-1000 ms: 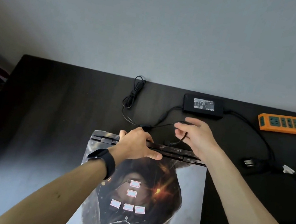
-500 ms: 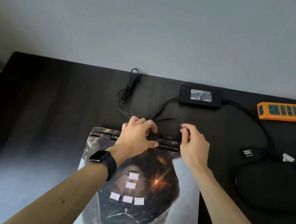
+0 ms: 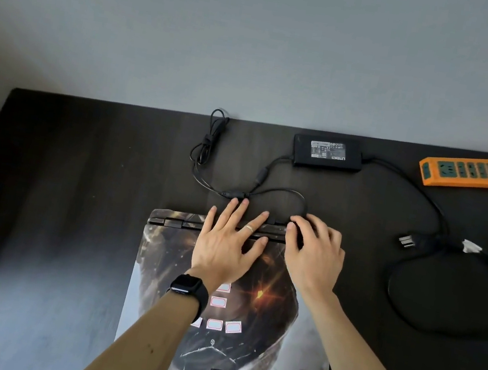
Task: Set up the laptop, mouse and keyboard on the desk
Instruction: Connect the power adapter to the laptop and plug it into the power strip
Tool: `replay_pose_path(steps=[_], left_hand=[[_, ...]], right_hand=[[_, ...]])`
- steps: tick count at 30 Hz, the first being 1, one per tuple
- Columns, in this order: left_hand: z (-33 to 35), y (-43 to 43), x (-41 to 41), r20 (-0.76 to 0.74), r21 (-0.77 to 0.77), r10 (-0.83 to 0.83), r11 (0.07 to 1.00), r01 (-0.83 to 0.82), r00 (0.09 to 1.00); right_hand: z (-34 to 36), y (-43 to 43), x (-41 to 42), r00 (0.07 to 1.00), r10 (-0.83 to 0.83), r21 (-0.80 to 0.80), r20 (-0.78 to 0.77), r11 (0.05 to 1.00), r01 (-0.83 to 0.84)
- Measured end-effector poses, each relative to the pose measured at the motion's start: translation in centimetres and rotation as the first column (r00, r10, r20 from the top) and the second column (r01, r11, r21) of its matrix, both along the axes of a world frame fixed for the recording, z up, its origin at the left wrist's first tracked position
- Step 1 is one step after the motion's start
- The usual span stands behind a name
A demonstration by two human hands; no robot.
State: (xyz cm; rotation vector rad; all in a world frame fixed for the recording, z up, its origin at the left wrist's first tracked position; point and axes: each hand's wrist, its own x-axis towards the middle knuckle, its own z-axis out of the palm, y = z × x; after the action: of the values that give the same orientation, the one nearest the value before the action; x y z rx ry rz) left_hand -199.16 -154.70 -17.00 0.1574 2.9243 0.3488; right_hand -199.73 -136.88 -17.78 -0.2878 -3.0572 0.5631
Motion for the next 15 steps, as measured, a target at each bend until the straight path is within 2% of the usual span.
replay_pose_path(steps=[6, 9, 12, 15], left_hand=[[-0.4, -0.3, 0.1, -0.017, -0.022, -0.006, 1.0, 0.006, 1.0], [0.7, 0.7, 0.5, 0.008, -0.063, -0.02, 0.998, 0.021, 1.0], [2.0, 2.8, 0.7, -0.015, -0.068, -0.025, 0.997, 0.024, 1.0], [3.3, 7.5, 0.1, -0.07, 0.009, -0.132, 0.991, 0.133, 0.989]], right_hand=[[0.3, -0.2, 0.0, 0.999, 0.015, -0.026, 0.028, 1.0, -0.014], [1.5, 0.9, 0.5, 0.997, 0.004, -0.218, 0.074, 0.976, 0.012], [3.4, 3.0, 2.7, 0.997, -0.065, -0.427, 0.043, 0.901, 0.077], [5.0, 7.8, 5.4, 0.978, -0.201, -0.491, -0.063, 0.859, 0.145]])
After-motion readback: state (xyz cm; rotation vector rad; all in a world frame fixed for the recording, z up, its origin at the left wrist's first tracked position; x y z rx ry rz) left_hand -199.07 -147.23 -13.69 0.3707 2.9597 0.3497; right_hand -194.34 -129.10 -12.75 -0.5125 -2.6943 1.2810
